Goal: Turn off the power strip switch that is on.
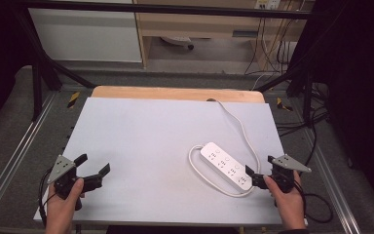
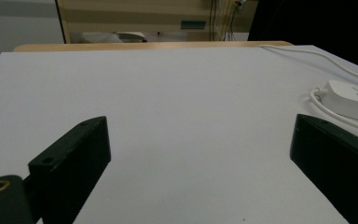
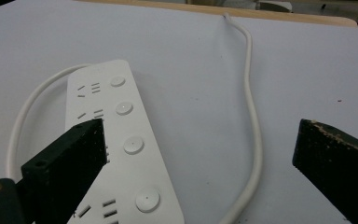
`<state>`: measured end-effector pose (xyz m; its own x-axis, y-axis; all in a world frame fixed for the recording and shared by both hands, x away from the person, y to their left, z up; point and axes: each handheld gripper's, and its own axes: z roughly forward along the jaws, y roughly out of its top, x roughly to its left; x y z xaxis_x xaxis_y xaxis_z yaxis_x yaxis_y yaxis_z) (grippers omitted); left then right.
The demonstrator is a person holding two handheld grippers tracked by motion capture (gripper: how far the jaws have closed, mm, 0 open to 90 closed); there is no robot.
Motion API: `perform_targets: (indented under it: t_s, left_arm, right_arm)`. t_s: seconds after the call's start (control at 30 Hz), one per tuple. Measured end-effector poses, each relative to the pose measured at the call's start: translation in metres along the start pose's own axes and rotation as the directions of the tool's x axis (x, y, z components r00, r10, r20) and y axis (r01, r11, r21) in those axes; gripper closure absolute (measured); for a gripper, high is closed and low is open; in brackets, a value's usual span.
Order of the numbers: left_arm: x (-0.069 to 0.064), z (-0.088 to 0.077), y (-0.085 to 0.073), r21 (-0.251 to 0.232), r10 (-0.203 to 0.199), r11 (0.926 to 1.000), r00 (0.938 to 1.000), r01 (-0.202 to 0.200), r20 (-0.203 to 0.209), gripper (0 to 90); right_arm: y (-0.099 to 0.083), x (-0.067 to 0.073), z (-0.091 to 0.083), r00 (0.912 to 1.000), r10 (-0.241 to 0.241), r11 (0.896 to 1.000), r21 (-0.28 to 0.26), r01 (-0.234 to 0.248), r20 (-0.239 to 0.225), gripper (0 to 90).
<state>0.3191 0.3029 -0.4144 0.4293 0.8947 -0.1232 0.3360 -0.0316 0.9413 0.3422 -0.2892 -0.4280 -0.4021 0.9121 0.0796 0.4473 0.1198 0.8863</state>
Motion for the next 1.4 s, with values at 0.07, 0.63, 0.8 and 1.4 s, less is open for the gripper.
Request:
perform_targets:
  t_s: [0.07, 0.63, 0.8, 1.4]
  left_arm:
    - [0.001, 0.000, 0.000, 0.002, -0.003, 1.0000, 1.0000, 0.003, 0.004, 4.7]
    - [0.000, 0.001, 0.000, 0.012, -0.011, 0.9999, 0.9999, 0.011, -0.001, 4.8]
    - [-0.001, 0.004, 0.000, 0.021, -0.012, 0.9997, 0.9999, 0.012, -0.002, 4.8]
    - [-0.002, 0.006, -0.001, 0.040, -0.007, 0.9992, 0.9999, 0.008, -0.015, 4.8]
  right_arm:
    - [0.002, 0.000, -0.001, 1.0000, 0.009, 1.000, 0.016, -0.009, 0.003, 3.5]
    - [0.024, 0.013, -0.006, 0.9986, -0.001, 0.998, -0.058, 0.004, 0.052, 5.4]
    - [0.046, 0.022, 0.007, 0.9999, -0.013, 0.995, -0.096, 0.013, 0.006, 5.4]
    - [0.087, 0.026, 0.038, 0.9996, -0.015, 0.992, -0.129, 0.011, -0.024, 6.6]
